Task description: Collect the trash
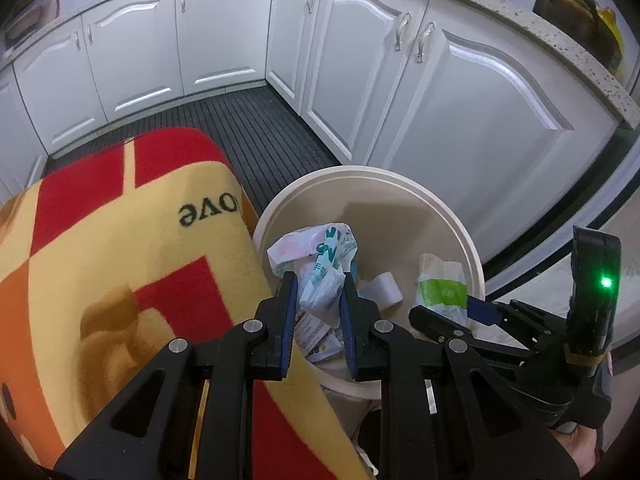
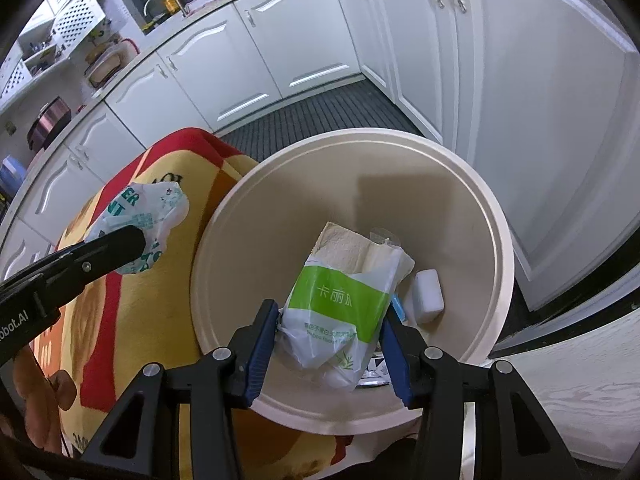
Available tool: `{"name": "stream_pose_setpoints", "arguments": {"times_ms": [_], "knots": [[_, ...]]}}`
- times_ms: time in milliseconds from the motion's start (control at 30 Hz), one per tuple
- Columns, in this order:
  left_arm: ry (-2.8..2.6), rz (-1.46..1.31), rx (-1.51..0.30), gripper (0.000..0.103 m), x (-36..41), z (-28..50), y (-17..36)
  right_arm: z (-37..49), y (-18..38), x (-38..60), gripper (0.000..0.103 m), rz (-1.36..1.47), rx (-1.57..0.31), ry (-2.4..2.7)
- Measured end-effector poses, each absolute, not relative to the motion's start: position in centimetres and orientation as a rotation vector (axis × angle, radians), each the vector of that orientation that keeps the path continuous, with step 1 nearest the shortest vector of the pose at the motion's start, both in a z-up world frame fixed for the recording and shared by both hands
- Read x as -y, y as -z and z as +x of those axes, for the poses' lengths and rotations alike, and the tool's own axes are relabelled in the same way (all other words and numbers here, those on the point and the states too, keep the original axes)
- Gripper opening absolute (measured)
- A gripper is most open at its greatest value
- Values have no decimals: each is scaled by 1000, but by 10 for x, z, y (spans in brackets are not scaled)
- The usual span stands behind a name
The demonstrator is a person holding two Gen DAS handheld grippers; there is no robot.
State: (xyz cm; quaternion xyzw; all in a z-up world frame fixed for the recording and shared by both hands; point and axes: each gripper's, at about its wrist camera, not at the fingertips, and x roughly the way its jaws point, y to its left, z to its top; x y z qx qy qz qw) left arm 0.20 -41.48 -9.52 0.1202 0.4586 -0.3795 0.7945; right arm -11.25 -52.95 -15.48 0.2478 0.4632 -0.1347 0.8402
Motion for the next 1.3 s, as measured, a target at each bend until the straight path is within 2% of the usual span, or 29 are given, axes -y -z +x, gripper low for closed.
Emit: {"name": "stream_pose_setpoints", "arguments": {"times_ms": [200, 267, 367, 433, 867, 1100, 1200, 1300], "knots": [[819, 249, -1002, 21, 414, 4, 100, -110, 159, 531, 53, 530, -976, 295], [827, 230, -1010, 29, 413, 5, 100, -110, 161, 532, 57, 531, -977, 304], [835, 196, -1001, 50, 407, 5, 97, -111, 162, 532, 66, 535, -991, 323], [835, 185, -991, 53, 405, 4, 94, -113, 161, 531, 67, 543, -989, 322], [749, 186, -886, 54, 369, -11, 76, -127, 130, 505, 68, 470, -919, 338], [688, 148, -815, 54, 333, -23, 56, -143, 95, 480, 73, 397, -812, 365], [661, 125, -775, 61, 316, -30, 45, -147, 79, 467, 75, 365, -771, 371], [647, 108, -753, 62, 302, -36, 36, -151, 64, 453, 76, 336, -731, 370]]}}
